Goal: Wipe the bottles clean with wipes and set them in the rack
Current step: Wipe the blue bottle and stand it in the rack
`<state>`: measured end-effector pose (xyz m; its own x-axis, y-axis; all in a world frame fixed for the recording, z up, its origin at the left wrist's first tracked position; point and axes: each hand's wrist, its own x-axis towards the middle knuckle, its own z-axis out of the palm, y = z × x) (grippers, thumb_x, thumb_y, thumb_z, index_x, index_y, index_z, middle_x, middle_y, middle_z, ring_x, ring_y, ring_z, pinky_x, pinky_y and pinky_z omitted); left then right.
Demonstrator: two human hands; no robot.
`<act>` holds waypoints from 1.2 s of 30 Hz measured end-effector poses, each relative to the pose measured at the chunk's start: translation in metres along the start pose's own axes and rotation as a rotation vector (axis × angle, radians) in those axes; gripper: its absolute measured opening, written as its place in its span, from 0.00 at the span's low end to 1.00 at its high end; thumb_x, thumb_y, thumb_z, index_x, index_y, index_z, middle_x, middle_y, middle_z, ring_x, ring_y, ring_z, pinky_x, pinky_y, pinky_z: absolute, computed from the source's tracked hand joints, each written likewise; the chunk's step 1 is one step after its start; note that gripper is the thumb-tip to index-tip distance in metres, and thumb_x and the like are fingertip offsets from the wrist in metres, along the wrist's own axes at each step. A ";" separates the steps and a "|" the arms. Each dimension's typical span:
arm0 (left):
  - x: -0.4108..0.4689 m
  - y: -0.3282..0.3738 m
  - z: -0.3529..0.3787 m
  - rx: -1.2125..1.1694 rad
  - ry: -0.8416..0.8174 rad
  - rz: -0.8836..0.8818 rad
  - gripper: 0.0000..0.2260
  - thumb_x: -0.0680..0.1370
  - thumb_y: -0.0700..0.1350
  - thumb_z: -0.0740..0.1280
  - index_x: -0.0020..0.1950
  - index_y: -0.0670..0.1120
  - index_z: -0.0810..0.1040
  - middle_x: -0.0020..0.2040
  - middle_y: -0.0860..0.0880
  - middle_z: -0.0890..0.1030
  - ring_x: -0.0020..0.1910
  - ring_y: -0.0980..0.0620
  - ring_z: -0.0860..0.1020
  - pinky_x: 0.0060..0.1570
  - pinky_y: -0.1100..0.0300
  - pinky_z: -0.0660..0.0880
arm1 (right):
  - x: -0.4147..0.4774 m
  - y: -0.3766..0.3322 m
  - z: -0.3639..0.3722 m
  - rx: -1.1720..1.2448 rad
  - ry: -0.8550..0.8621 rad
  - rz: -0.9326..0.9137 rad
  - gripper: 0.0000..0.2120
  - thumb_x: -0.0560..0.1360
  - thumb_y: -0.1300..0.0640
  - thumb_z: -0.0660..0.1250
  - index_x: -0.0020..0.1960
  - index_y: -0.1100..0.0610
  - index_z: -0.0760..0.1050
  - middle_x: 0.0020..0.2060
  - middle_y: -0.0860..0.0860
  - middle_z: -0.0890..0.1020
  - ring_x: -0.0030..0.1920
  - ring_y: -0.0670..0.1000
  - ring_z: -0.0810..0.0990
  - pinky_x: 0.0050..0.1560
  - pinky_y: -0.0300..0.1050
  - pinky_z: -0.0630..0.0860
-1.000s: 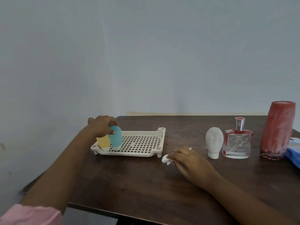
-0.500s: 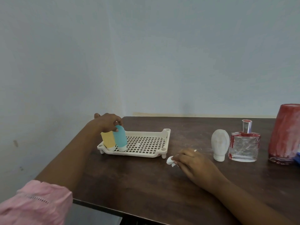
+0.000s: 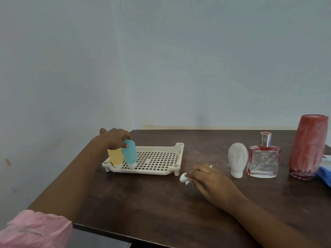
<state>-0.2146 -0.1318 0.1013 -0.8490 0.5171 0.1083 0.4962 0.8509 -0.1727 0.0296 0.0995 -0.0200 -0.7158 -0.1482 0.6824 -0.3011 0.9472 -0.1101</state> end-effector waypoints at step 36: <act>-0.037 0.304 0.058 -1.099 -0.164 0.484 0.49 0.71 0.46 0.75 0.77 0.56 0.41 0.75 0.48 0.63 0.70 0.47 0.68 0.62 0.58 0.70 | -0.085 0.062 -0.086 0.255 0.199 0.488 0.05 0.67 0.47 0.72 0.39 0.46 0.78 0.39 0.45 0.79 0.42 0.47 0.79 0.40 0.41 0.76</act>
<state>-0.0426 0.1026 -0.0120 -0.5061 0.8536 0.1236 0.5904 0.2383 0.7711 0.1264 0.1953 -0.0226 -0.6850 0.3676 0.6290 -0.1263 0.7903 -0.5996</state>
